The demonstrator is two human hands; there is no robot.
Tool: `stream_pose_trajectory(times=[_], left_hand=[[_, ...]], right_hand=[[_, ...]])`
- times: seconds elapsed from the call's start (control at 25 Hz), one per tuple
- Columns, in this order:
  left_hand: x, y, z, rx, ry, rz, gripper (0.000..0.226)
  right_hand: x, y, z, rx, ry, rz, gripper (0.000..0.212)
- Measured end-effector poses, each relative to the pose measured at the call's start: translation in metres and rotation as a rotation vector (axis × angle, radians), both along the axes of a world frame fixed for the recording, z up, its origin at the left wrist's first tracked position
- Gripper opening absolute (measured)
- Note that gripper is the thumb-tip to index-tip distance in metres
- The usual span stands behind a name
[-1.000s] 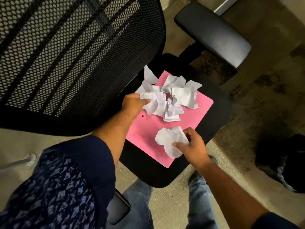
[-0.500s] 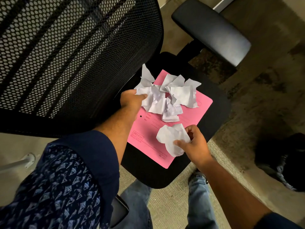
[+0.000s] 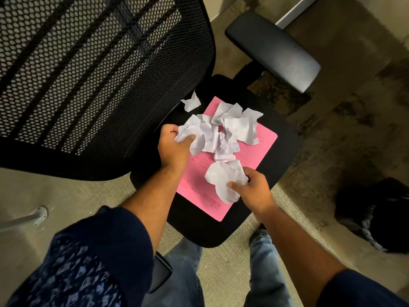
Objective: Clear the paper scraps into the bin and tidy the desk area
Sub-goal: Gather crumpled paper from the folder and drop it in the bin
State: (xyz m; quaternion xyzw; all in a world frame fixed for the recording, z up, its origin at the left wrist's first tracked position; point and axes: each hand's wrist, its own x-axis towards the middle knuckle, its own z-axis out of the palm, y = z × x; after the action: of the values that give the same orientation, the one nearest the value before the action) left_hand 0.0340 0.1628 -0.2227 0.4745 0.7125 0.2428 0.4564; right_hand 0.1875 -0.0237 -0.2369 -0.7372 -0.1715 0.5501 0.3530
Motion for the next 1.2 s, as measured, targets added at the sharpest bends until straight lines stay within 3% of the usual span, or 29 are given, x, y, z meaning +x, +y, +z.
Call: stream_pose_trajectory(times=[0.12, 0.36, 0.72, 1.04, 1.2], left_hand=[[-0.009, -0.027, 0.016, -0.009, -0.087, 0.035, 0.053], [-0.014, -0.078, 0.04, -0.099, -0.059, 0.002, 0.014], [0.054, -0.144, 0.116, -0.012, -0.096, 0.004, 0.011], [0.137, -0.206, 0.143, 0.018, -0.105, -0.115, 0.022], [0.17, -0.218, 0.139, 0.012, -0.046, -0.275, 0.009]], right_hand=[[0.006, -0.001, 0.009, 0.015, 0.028, -0.033, 0.029], [0.021, -0.015, 0.031, 0.027, 0.145, -0.154, 0.031], [0.089, -0.07, 0.09, 0.073, 0.307, -0.305, 0.028], [0.171, -0.12, 0.128, 0.045, 0.11, -0.332, 0.028], [0.197, -0.156, 0.142, 0.04, -0.021, -0.461, 0.027]])
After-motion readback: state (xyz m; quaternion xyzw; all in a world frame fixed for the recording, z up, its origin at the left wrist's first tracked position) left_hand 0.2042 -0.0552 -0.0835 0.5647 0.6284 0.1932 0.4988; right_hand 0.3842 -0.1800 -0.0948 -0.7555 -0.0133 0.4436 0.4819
